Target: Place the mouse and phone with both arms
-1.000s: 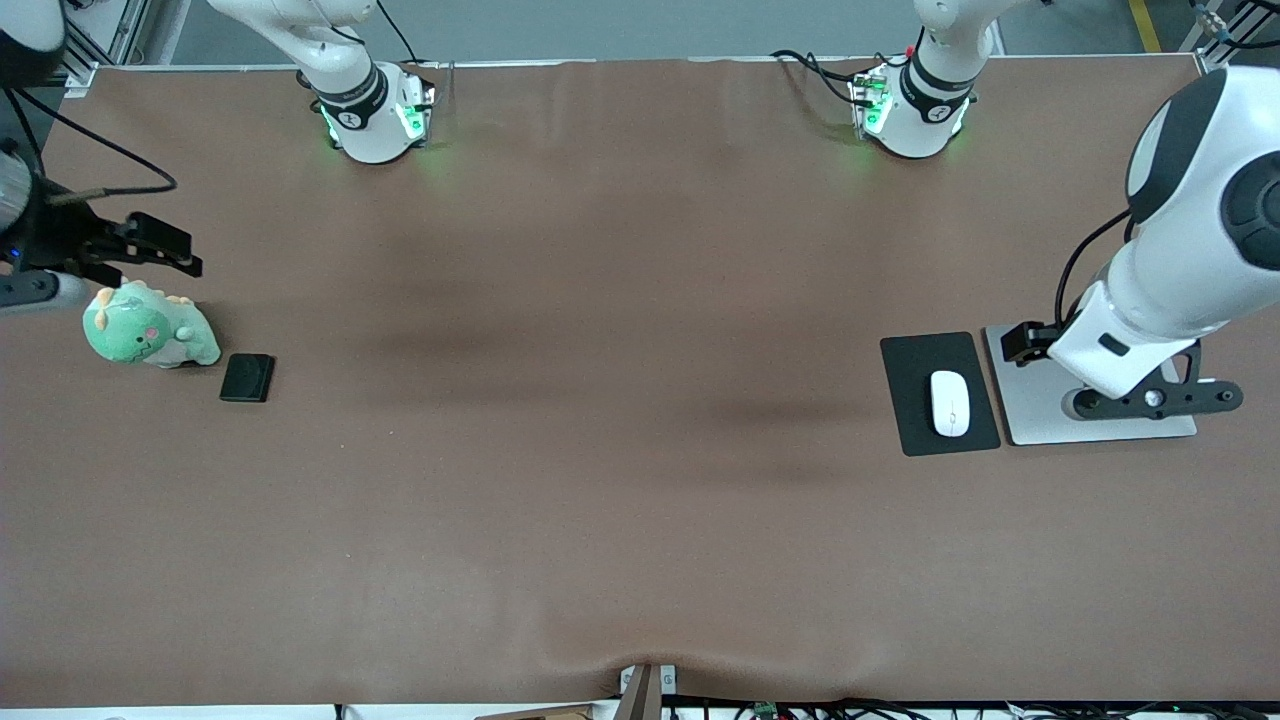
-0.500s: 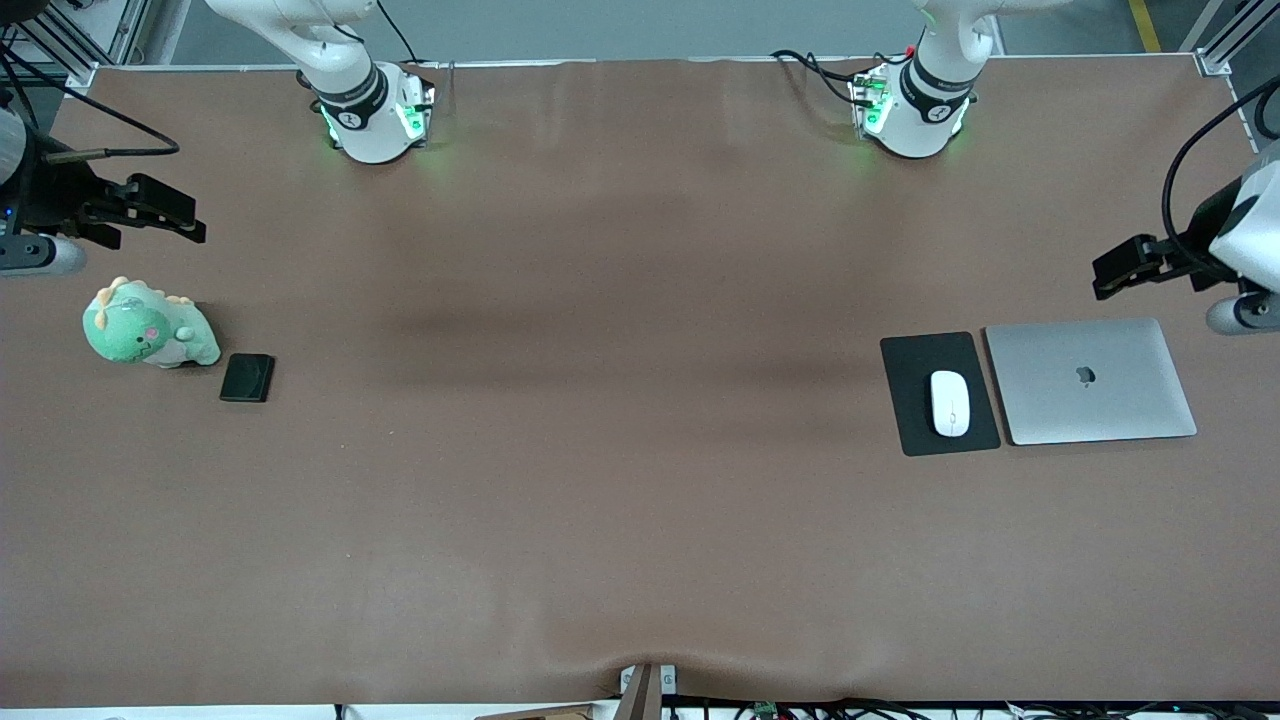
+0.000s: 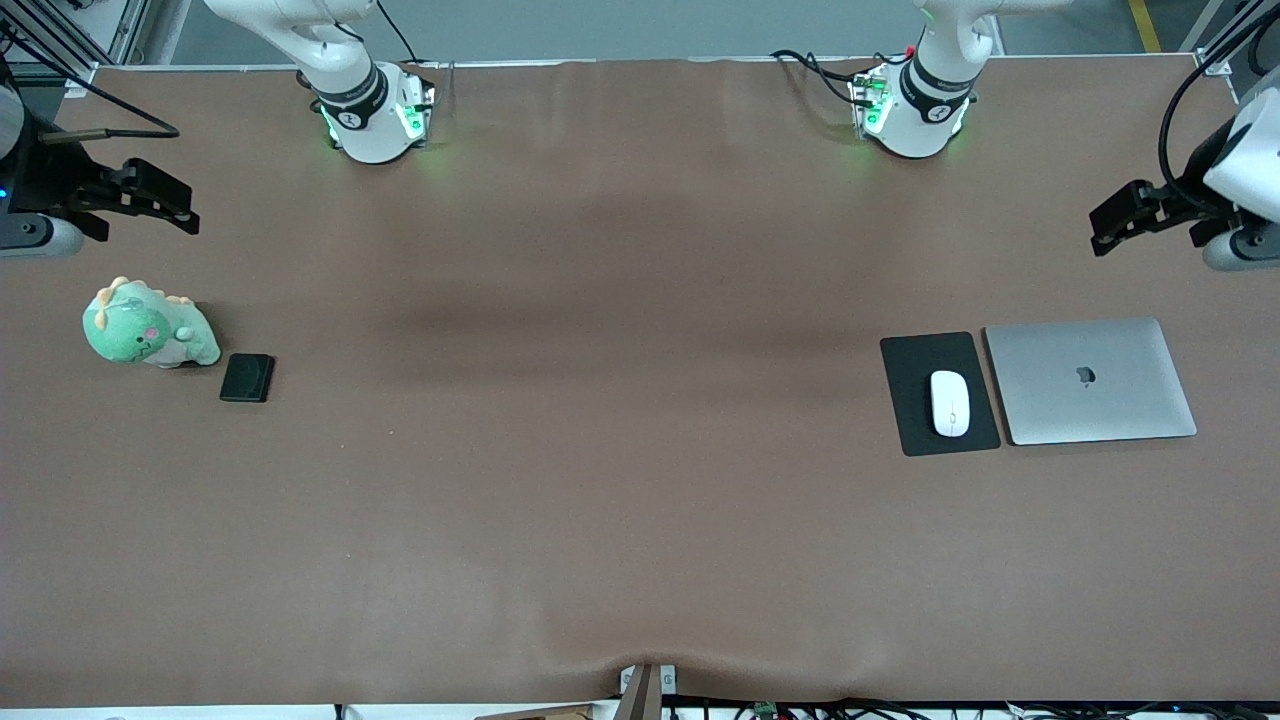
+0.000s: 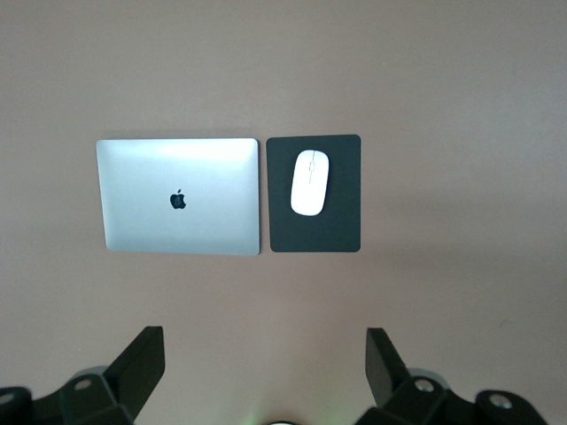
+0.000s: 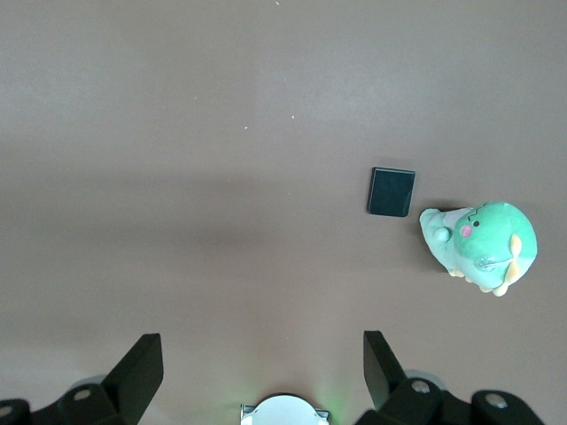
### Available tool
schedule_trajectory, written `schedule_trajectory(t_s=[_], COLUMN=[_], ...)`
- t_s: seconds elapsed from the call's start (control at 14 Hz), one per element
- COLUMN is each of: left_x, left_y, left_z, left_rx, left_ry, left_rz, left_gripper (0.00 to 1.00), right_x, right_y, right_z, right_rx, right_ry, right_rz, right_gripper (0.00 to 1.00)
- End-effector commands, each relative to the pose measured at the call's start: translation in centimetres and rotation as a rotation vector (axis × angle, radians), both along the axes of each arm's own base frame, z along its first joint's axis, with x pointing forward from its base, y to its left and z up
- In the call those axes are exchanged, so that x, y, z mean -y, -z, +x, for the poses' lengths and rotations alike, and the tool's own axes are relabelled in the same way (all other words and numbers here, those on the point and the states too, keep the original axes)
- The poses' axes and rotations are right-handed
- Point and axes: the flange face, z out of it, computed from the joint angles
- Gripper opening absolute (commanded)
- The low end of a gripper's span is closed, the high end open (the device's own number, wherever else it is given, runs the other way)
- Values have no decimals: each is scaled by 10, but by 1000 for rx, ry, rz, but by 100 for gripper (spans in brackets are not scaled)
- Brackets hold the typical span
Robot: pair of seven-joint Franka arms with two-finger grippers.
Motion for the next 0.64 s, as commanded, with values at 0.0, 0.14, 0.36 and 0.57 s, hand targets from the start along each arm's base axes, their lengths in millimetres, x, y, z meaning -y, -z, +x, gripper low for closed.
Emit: schedule_trajectory(t_s=[0.0,0.14,0.36,0.57], left_x=[-5,-5,-5,-5], left_y=[-4,-9,-14,-17], left_z=[-17,-18,-12,-10], left_rx=[23,30,42,48], left_ry=[-9,-17,-10,-14], left_rz=[-23,-58,-69,-76], left_gripper=[100,100,100,100], right_x=[6,8,15,24], right_y=[-7,-4,9,13], right_z=[-1,0,2,1], right_rx=[31,32,14,5], right_ry=[-29,-21,-6,12], right_rz=[7,36,46,47], right_gripper=[100,100,100,100])
